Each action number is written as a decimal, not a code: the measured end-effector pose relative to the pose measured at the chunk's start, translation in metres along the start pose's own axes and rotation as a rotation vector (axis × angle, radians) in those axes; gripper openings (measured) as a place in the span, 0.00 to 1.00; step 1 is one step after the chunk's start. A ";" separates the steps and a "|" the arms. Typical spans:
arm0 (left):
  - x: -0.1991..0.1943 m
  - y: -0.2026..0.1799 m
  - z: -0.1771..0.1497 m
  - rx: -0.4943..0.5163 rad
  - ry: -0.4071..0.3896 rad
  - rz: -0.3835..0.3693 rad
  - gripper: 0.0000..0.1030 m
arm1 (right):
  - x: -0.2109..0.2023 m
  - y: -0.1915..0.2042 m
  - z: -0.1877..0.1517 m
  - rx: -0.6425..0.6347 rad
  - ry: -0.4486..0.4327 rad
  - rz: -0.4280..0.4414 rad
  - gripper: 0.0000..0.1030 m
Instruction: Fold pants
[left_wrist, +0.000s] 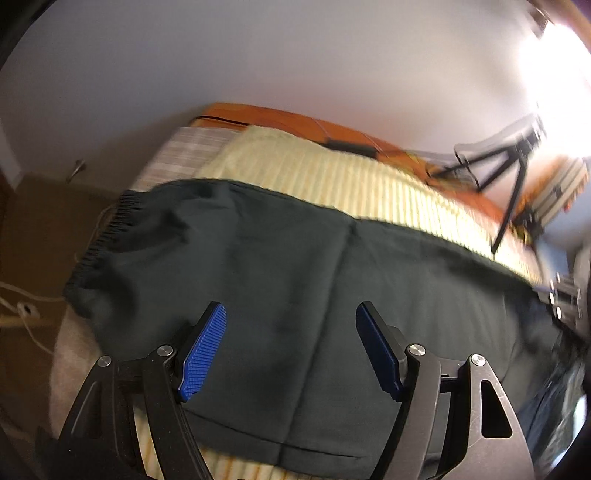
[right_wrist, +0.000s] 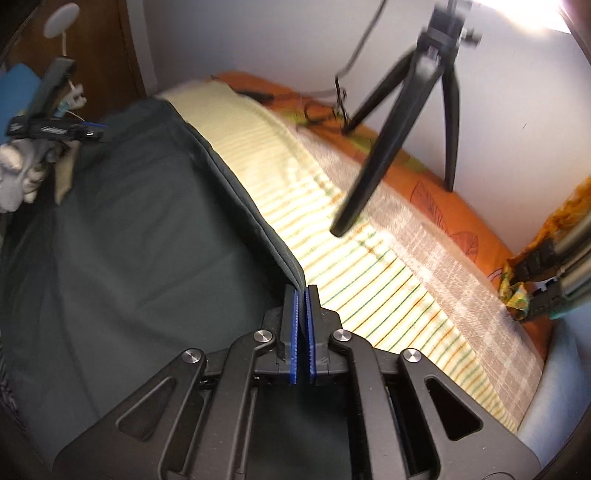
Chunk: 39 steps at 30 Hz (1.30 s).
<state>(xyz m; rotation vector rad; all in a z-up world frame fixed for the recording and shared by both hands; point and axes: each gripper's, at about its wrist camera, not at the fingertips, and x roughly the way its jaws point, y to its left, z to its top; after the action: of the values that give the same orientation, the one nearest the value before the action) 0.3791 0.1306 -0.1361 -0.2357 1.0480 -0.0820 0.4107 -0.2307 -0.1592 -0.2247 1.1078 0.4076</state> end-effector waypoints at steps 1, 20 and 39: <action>-0.002 0.004 0.005 -0.026 0.004 -0.007 0.71 | -0.009 0.003 -0.001 0.005 -0.017 0.005 0.04; 0.062 -0.013 0.052 -0.258 0.178 -0.048 0.71 | -0.058 0.096 -0.046 -0.168 -0.019 0.083 0.04; 0.019 0.003 0.036 -0.243 0.097 -0.148 0.23 | -0.078 0.100 -0.051 -0.130 -0.051 0.058 0.04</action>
<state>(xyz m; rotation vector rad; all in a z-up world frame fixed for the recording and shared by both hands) 0.4196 0.1361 -0.1357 -0.5343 1.1359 -0.1000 0.2960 -0.1754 -0.1084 -0.2960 1.0409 0.5354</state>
